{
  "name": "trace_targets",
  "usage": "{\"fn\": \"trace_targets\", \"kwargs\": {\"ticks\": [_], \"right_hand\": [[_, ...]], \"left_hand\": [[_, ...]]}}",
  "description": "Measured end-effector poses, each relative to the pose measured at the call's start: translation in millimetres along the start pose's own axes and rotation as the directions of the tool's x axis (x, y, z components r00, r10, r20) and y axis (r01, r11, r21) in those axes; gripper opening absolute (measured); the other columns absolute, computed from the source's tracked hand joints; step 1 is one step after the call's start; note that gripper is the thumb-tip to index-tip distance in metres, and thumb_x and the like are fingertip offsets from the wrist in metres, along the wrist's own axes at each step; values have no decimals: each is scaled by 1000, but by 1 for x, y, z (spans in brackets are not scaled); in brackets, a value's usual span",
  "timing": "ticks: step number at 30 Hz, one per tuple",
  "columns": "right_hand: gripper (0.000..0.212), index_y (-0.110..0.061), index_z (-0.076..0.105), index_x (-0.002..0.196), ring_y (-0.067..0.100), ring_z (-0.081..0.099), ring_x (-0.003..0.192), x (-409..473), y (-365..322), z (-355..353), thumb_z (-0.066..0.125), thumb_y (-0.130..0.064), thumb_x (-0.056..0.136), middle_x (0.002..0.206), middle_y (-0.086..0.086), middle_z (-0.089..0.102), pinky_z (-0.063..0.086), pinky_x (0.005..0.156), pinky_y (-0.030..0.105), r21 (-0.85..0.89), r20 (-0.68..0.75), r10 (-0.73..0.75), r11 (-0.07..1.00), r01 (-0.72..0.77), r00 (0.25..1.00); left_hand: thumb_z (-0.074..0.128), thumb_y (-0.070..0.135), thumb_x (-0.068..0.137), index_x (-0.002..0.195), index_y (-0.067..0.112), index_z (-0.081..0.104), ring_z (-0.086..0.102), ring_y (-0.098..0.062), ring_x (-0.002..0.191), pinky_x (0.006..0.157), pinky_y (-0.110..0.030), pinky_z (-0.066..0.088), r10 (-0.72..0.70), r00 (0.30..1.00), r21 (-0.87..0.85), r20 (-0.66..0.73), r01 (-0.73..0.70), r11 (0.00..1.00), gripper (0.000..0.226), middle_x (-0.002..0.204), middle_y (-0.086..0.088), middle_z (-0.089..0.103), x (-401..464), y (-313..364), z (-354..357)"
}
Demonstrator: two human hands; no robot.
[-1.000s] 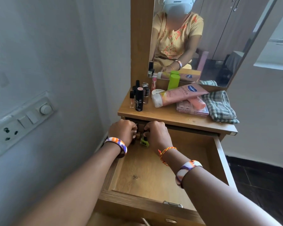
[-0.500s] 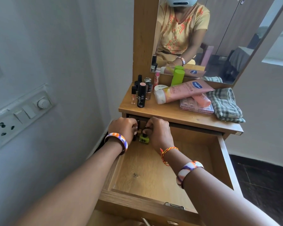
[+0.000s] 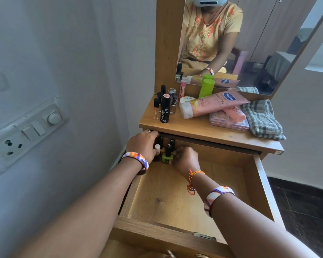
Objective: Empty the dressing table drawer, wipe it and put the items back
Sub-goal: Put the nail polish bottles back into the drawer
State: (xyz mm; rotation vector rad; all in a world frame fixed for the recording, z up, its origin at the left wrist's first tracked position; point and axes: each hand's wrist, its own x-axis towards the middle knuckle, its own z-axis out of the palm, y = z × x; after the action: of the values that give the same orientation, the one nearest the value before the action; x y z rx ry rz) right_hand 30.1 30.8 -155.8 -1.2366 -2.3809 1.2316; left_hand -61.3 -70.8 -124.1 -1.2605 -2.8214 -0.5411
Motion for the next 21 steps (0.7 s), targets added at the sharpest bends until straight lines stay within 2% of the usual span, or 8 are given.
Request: {"fn": "trace_targets", "kwargs": {"ticks": [6, 14, 18, 21], "right_hand": [[39, -7, 58, 117, 23, 60, 108, 4, 1, 2, 68, -2, 79, 116, 12, 61, 51, 96, 35, 61, -4, 26, 998, -26, 1000], [45, -6, 56, 119, 23, 59, 110, 1, 2, 5, 72, -4, 77, 117, 10, 60, 51, 96, 33, 78, -15, 10, 997, -9, 1000], [42, -7, 56, 116, 24, 59, 109, -1, 3, 7, 71, -3, 77, 116, 10, 60, 51, 96, 35, 104, -11, 38, 994, -37, 999], [38, -8, 55, 114, 20, 59, 106, -3, 1, 1, 69, -1, 79, 114, 7, 58, 51, 95, 29, 66, 3, 51, 997, -51, 999]], "left_hand": [[68, 23, 83, 123, 14, 57, 61, -23, 101, 84, -32, 53, 35, 999, 30, -5, -34, 999, 42, 113, -5, 63, 4, 1, -1], [62, 19, 87, 116, 13, 59, 63, -23, 95, 80, -30, 52, 34, 998, 36, -45, -32, 999, 29, 108, -6, 66, 3, 5, 1], [63, 21, 87, 117, 14, 58, 63, -22, 95, 79, -28, 51, 42, 998, 40, -50, -40, 998, 31, 108, -5, 66, 1, 4, 1], [64, 26, 86, 120, 15, 58, 62, -21, 97, 79, -27, 50, 63, 997, 28, -52, -62, 998, 36, 111, -4, 65, -1, 3, -2]]}}
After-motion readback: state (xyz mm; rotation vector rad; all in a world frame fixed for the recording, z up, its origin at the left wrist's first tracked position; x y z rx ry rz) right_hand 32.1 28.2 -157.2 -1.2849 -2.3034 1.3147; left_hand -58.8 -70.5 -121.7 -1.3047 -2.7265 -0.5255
